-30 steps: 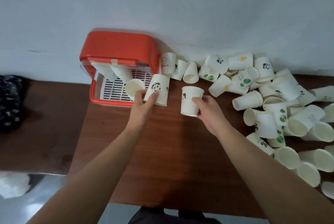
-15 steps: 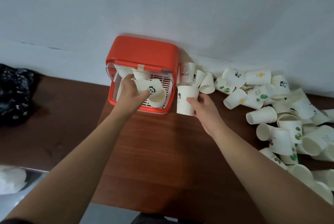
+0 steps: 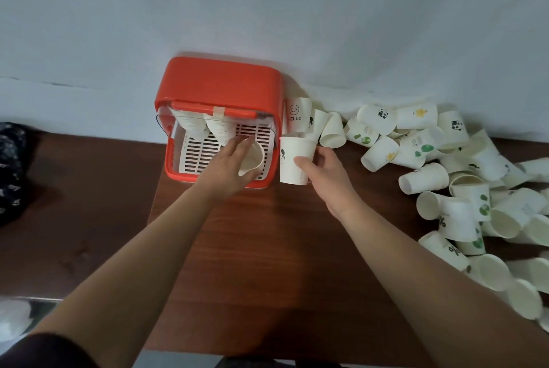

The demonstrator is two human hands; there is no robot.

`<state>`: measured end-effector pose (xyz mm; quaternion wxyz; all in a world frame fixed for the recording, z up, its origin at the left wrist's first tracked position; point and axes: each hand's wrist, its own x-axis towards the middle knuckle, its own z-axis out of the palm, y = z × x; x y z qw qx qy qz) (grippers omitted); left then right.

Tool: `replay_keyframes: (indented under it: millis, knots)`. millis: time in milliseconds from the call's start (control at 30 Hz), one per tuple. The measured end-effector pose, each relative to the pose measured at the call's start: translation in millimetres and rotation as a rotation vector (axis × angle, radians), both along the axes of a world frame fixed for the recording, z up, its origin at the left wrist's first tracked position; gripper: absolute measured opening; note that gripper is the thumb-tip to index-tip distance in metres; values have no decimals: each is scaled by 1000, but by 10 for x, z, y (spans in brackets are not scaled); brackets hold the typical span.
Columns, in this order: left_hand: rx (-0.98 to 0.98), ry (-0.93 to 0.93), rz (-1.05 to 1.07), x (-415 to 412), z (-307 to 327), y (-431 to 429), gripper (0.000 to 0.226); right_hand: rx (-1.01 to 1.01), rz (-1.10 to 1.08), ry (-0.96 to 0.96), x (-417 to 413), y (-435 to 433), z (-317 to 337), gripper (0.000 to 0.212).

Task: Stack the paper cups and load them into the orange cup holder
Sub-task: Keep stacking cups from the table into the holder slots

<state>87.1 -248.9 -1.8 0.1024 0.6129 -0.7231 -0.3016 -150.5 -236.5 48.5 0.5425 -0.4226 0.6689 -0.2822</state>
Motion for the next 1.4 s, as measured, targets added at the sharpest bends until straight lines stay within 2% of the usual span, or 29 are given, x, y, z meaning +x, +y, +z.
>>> replay_keyframes:
  millis: [67, 167, 267, 333, 500, 600, 867, 1000, 1133, 1400]
  knots:
    - [9, 45, 9, 22, 27, 8, 80, -26, 32, 14, 80, -20, -15, 51]
    - [-42, 190, 141, 52, 176, 46, 67, -90, 96, 1, 222, -54, 2, 60]
    - [-21, 500, 254, 99, 397, 60, 53, -171, 222, 16, 368, -98, 67, 70]
    - [23, 643, 231, 144, 493, 35, 50, -224, 285, 25, 477, -143, 95, 71]
    - [-21, 689, 217, 244, 478, 2, 46, -267, 336, 33, 686, -240, 72, 64]
    - [-33, 659, 213, 285, 379, 7, 48, -266, 342, 56, 747, -245, 38, 61]
    - [25, 502, 197, 329, 168, 9, 71, -261, 408, 172, 686, -175, -146, 57]
    - [11, 442, 180, 319, 149, 10, 66, -270, 398, 195, 723, -171, -206, 52]
    - [-15, 428, 145, 366, 60, 6, 67, -282, 405, 206, 745, -137, -273, 60]
    - [45, 305, 134, 394, -43, -34, 65, -324, 465, 422, 795, -205, -415, 56]
